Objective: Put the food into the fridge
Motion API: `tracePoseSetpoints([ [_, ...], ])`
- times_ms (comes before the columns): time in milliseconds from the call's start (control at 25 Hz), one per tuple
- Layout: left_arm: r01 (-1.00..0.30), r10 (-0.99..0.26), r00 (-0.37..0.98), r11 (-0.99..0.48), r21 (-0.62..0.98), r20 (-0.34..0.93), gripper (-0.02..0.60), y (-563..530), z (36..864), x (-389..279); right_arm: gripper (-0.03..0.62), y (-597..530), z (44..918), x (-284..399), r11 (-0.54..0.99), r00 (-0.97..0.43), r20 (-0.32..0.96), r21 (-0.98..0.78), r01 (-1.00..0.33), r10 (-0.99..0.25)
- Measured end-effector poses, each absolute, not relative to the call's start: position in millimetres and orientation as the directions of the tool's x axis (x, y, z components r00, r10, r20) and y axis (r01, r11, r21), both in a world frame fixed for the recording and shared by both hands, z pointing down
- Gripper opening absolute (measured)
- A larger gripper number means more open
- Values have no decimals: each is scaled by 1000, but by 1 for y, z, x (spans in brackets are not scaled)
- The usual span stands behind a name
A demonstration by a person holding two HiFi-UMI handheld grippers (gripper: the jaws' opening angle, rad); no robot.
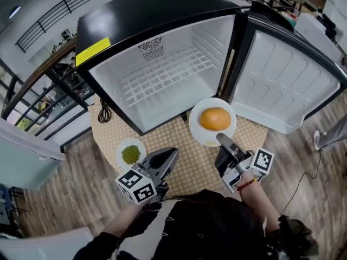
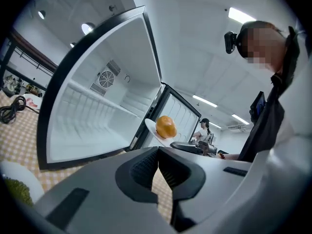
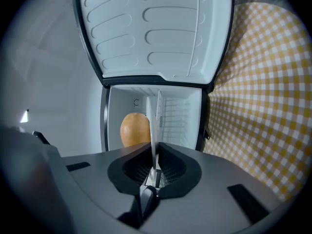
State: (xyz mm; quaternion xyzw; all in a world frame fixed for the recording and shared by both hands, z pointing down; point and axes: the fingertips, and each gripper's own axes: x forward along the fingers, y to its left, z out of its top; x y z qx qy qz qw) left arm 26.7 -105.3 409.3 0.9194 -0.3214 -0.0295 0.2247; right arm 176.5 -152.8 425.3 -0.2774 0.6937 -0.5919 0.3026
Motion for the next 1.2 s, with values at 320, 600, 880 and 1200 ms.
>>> tracePoseSetpoints([
  [320,-540,-571,816,-695,475,91,12,-160,435,39,34,-212,466,160,60,-666,-32,-998,-18,-745],
  [600,-549,-569,813,-680,487,122,12,-172,463,36,35,-256,508,153,-32,-634,63,-998,-60,-770],
  [880,-540,-541,823,-655,528,171,12,-162,487,21,34,-299,529,141,-117,-585,159,-987,-110,-795],
  [1200,-545,-554,818,-661,516,155,12,-168,489,0,35,-334,537,132,-173,-537,229,-973,-154,-812],
])
